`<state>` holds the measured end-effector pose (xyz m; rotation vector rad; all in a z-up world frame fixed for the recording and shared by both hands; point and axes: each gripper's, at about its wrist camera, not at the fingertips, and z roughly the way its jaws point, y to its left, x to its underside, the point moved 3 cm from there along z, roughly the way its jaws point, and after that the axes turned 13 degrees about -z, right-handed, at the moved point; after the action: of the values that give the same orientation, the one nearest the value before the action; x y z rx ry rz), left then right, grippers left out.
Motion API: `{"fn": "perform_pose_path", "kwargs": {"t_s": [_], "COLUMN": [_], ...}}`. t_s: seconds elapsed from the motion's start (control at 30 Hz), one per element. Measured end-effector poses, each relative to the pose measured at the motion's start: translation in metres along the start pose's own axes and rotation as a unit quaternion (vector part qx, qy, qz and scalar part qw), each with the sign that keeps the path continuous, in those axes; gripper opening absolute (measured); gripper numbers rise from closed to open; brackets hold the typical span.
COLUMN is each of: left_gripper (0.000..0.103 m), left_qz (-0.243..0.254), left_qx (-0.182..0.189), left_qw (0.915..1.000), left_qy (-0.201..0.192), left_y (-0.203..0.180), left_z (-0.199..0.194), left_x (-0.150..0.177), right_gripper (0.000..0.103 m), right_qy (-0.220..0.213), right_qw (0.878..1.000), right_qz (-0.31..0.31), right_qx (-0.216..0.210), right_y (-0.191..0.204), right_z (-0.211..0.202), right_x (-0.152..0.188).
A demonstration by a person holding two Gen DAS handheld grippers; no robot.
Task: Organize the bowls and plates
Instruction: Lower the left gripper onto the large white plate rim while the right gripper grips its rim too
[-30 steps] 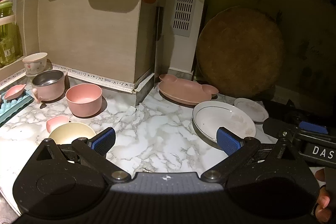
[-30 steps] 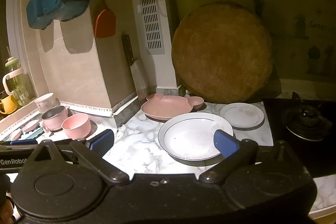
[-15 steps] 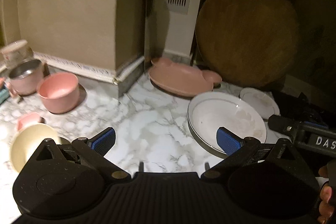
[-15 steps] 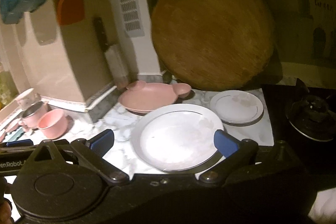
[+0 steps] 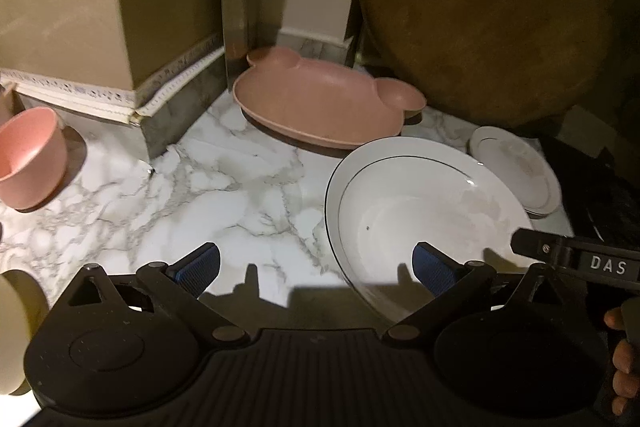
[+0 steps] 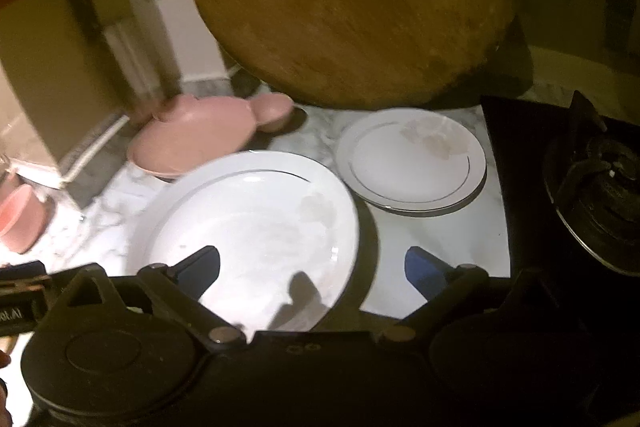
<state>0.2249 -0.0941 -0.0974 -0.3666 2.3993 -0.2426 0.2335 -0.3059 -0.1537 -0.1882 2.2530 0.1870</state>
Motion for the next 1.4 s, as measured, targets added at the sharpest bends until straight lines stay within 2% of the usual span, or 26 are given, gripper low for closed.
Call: {"fn": "perform_pose_path", "kwargs": {"t_s": [0.13,0.2,0.33,0.4,0.57,0.83,0.87,0.9,0.97,1.03,1.1,1.13,1.2,1.4], "left_gripper": [0.103,0.102,0.102,0.099,0.096,0.096,0.091,0.082,0.072,0.069,0.056,0.053,0.037,0.021], "left_qz": [-0.028,-0.033,-0.037,-0.033,-0.036,-0.039,-0.038,-0.040,-0.048,-0.053,-0.049,-0.050,-0.055,-0.061], "left_qx": [-0.006,-0.013,-0.014,-0.016,-0.013,-0.015,-0.014,-0.015,-0.011,-0.010,-0.004,0.000,0.010,0.022], "left_qw": [0.9991,0.9986,0.9980,0.9980,0.9967,0.9937,0.9935,0.9931,0.9915,0.9909,0.9907,0.9901,0.9888,0.9870], "left_qy": [0.032,0.040,0.050,0.051,0.072,0.104,0.106,0.110,0.120,0.124,0.126,0.131,0.139,0.147], "left_y": [0.001,0.001,0.001,-0.001,-0.005,-0.006,-0.006,-0.005,-0.003,-0.002,-0.002,-0.003,-0.003,-0.003], "left_z": [0.026,0.035,0.043,0.045,0.056,0.070,0.071,0.072,0.075,0.075,0.075,0.074,0.074,0.072], "left_x": [-0.013,-0.017,-0.024,-0.026,-0.033,-0.036,-0.036,-0.036,-0.036,-0.036,-0.036,-0.036,-0.035,-0.036], "right_gripper": [0.087,0.079,0.073,0.065,0.054,0.039,0.038,0.035,0.032,0.028,0.024,0.024,0.019,0.012], "right_qy": [0.048,0.066,0.107,0.125,0.153,0.169,0.169,0.168,0.170,0.169,0.169,0.168,0.167,0.169], "right_qw": [0.998,0.996,0.991,0.988,0.981,0.976,0.976,0.976,0.976,0.976,0.976,0.976,0.976,0.976], "right_qz": [0.039,0.055,0.070,0.074,0.091,0.094,0.093,0.091,0.088,0.085,0.084,0.084,0.082,0.085], "right_qx": [-0.010,-0.021,-0.042,-0.052,-0.077,-0.101,-0.102,-0.103,-0.105,-0.106,-0.109,-0.110,-0.111,-0.111], "right_y": [-0.022,-0.030,-0.038,-0.040,-0.047,-0.050,-0.050,-0.050,-0.050,-0.051,-0.051,-0.051,-0.052,-0.050], "right_z": [0.027,0.038,0.052,0.057,0.067,0.077,0.077,0.077,0.078,0.078,0.078,0.078,0.077,0.077], "right_x": [-0.003,-0.004,-0.007,-0.009,-0.018,-0.027,-0.028,-0.029,-0.031,-0.033,-0.034,-0.035,-0.036,-0.035]}}
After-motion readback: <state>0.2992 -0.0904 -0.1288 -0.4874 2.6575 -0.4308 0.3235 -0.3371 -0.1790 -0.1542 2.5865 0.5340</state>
